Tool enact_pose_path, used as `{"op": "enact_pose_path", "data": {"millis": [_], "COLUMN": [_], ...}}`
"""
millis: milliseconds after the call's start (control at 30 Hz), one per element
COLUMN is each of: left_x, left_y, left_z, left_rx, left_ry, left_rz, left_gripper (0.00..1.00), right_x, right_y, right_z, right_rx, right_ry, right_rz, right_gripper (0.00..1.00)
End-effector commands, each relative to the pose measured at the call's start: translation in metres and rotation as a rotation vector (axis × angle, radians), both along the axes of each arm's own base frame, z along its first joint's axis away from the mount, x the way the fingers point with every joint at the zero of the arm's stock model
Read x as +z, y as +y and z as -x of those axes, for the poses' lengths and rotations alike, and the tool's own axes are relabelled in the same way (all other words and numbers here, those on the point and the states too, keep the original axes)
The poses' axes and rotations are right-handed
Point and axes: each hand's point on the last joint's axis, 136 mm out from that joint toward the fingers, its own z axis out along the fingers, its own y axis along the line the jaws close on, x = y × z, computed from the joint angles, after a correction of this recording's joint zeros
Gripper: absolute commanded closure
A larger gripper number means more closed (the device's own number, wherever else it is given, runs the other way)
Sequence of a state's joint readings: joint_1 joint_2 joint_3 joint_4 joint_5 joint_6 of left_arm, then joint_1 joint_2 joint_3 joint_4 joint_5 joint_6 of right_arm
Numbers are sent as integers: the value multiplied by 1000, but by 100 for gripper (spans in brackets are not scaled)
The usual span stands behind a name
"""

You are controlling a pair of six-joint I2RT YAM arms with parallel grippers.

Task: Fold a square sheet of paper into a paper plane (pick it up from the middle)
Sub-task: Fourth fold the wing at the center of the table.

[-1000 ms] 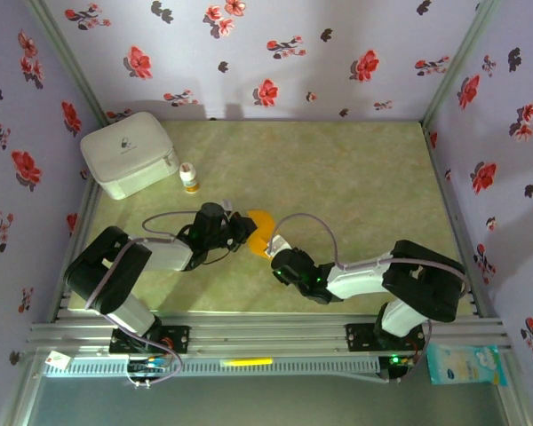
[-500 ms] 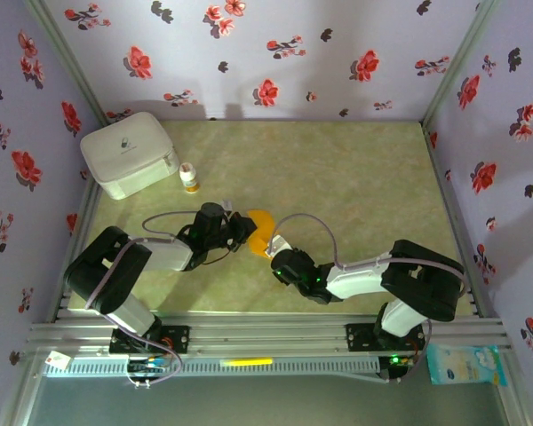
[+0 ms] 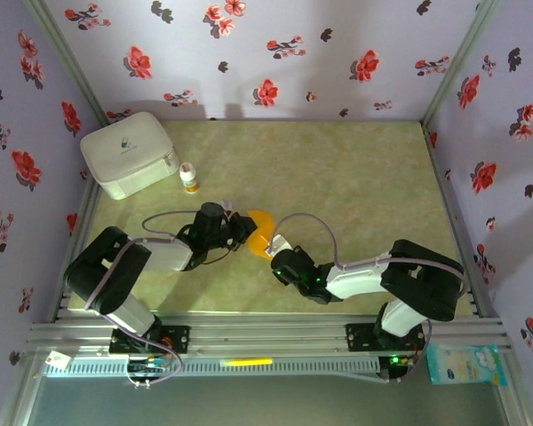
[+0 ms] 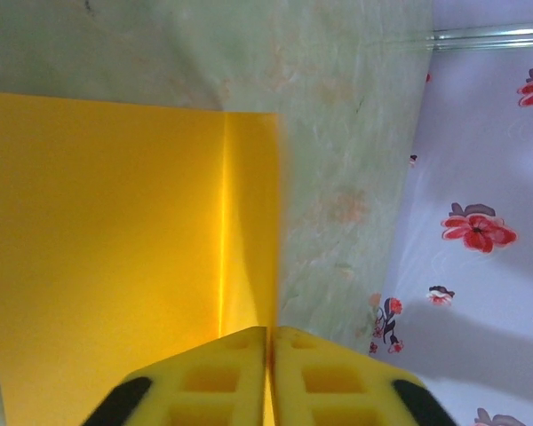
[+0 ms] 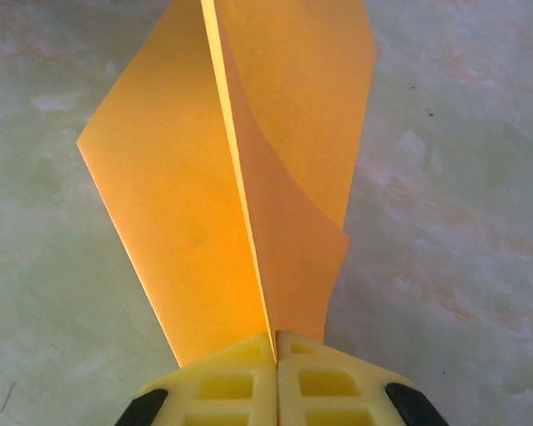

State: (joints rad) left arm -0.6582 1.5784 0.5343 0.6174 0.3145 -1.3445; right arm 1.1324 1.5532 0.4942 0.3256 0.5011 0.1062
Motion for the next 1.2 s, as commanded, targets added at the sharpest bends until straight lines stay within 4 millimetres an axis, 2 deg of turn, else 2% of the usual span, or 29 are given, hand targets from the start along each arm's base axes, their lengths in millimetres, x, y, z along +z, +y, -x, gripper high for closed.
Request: {"op": "enact_pose_path", "data": {"millis": [0, 233, 467, 767, 1167], "left_x": [20, 21, 29, 29, 24], "left_y": [2, 35, 57, 59, 54], "left_z": [-5, 1, 7, 9, 10], "left_rx": [-4, 66, 115, 111, 90], "left_ry": [-65, -58, -72, -72, -62], "left_rz": [-4, -142, -193, -194, -173], "left_gripper": [84, 75, 73, 73, 73], "right_x": [1, -7, -12, -14, -10], "right_y": [7, 16, 19, 29, 36], "right_z": [-1, 2, -1, 1, 1], "right_rx": [-14, -3, -25, -29, -68], "right_ry": [10, 87, 152, 351, 489], "right_rz": [-39, -81, -130, -270, -371], "right_gripper": [96, 97, 97, 97, 95]}}
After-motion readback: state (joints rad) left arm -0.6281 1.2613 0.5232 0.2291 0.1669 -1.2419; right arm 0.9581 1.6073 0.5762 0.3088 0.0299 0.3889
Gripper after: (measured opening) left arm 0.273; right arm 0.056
